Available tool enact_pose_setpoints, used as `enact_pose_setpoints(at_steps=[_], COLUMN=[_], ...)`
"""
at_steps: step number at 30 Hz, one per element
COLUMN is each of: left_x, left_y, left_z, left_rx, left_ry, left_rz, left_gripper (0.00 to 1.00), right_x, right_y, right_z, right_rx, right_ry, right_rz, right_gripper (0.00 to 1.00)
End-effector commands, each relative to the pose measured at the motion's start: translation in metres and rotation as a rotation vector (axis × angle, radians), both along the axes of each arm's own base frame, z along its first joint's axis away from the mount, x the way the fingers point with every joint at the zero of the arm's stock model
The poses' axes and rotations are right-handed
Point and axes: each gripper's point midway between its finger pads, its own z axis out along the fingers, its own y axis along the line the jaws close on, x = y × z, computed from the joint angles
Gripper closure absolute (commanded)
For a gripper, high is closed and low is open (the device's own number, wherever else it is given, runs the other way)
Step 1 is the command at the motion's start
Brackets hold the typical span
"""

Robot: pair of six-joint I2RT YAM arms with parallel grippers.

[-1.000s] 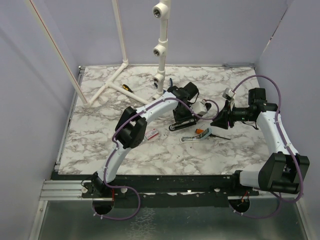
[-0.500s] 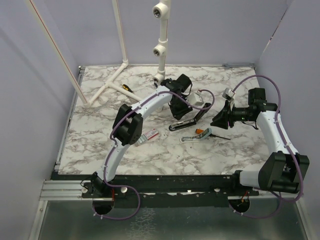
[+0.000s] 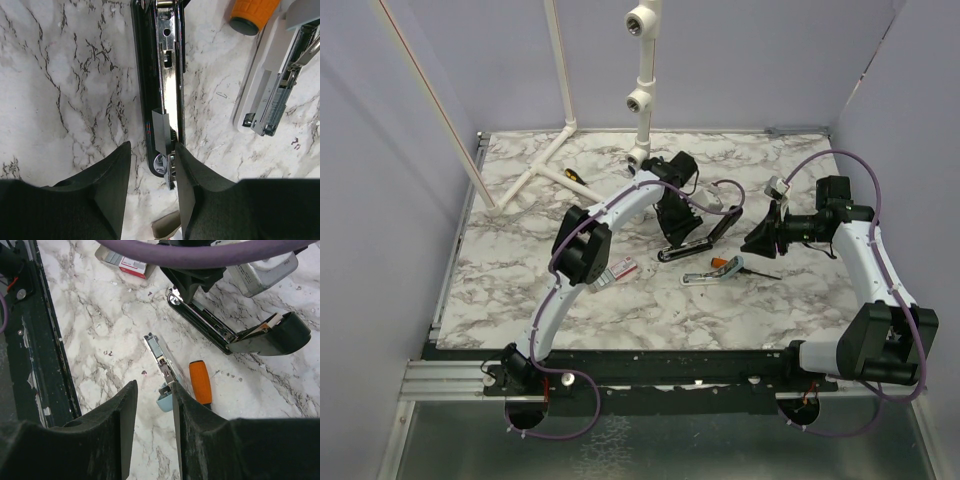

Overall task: Load the staples into the stapler
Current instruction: Pick up the stapler.

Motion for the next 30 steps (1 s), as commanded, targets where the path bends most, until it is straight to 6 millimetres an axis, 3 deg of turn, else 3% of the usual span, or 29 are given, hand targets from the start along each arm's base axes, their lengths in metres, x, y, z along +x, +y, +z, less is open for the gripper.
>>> enact_pose_setpoints(at_steps=[1,13,30], left_x=[-0.007,-0.011,-0.004], left_y=[-0.002,-0.003,-0.007], left_z=[0.002,-0.006,0.006], left_rx=[-0.042,-0.066,-0.092], left_ry=[0.084,0.148,0.134], left_rz=[0.003,0.007,0.042], left_gripper=[0.58,0.61,0.89], right_x=[0.0,0.0,0.0], right_y=[0.001,0.0,0.0], right_z=[0.005,0.004,0.004], right_rx=[0.017,0.015,0.01], right_ry=[0.0,0.001,0.002], right_rz=[0.006,0.004,0.002], right_gripper=[0.62,0.62,0.62])
